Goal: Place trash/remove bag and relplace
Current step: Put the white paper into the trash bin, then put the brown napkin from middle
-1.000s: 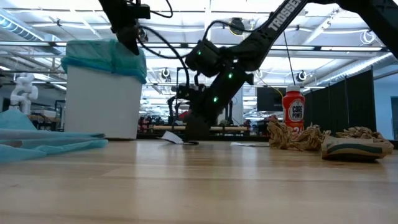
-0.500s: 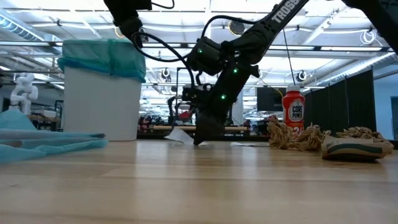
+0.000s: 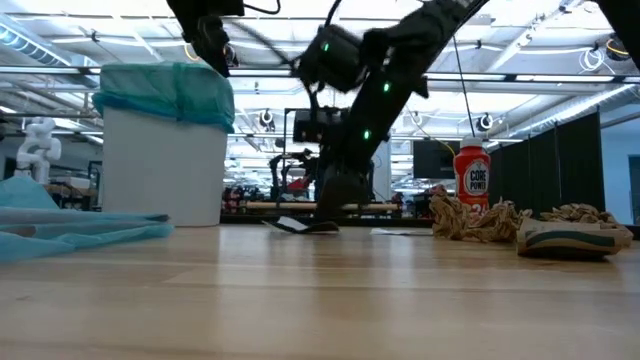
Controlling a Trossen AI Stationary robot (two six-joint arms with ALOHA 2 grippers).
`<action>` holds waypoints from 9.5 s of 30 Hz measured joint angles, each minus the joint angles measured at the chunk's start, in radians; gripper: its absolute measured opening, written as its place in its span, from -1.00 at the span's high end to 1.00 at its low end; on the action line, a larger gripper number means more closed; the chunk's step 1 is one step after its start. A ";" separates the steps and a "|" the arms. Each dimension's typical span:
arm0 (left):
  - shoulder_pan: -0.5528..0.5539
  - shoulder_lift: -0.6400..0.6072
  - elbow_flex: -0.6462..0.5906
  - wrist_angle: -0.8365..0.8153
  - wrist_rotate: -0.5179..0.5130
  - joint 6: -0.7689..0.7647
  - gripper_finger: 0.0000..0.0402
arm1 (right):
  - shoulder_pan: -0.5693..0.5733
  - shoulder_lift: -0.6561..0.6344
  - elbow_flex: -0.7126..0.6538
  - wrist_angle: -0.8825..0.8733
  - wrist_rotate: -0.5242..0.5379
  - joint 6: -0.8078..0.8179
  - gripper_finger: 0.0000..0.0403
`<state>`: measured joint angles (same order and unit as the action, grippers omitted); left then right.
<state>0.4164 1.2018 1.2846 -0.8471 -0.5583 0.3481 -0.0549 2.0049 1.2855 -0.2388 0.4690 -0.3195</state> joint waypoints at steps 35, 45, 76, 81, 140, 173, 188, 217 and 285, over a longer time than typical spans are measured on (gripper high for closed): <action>0.000 0.000 0.000 -0.024 0.006 -0.006 0.76 | -0.011 0.021 -0.131 0.200 -0.059 -0.033 -0.03; -0.008 0.000 0.000 -0.024 0.005 -0.003 0.76 | -0.009 0.048 -0.128 0.223 -0.059 -0.031 0.94; 0.248 0.070 0.213 -0.271 0.083 -0.134 0.99 | 0.027 -0.279 -0.015 -0.087 -0.056 0.023 1.00; 0.274 0.106 0.212 -0.275 0.264 -0.133 0.99 | 0.011 -0.357 -0.015 -0.107 -0.056 0.022 1.00; 0.094 0.286 0.416 0.067 0.790 -0.118 1.00 | -0.043 -0.834 -0.015 -0.027 -0.221 0.013 1.00; 0.212 -0.268 -0.182 0.520 0.695 -0.306 1.00 | -0.251 -0.299 0.359 0.020 -0.527 0.096 0.40; 0.212 -0.329 -0.208 0.559 0.756 -0.309 1.00 | -0.106 -0.539 0.455 -0.768 -0.496 0.230 0.23; 0.209 -0.336 -0.207 0.496 0.794 -0.316 1.00 | -0.071 -0.587 -0.499 -0.279 -0.259 0.833 -0.08; 0.174 -0.241 -0.207 0.499 0.790 -0.282 1.00 | -0.317 -0.171 0.785 -0.407 -0.648 0.142 -0.16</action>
<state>0.5903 0.9611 1.0775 -0.3485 0.2314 0.0666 -0.3721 1.8334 2.0705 -0.6454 -0.1788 -0.1774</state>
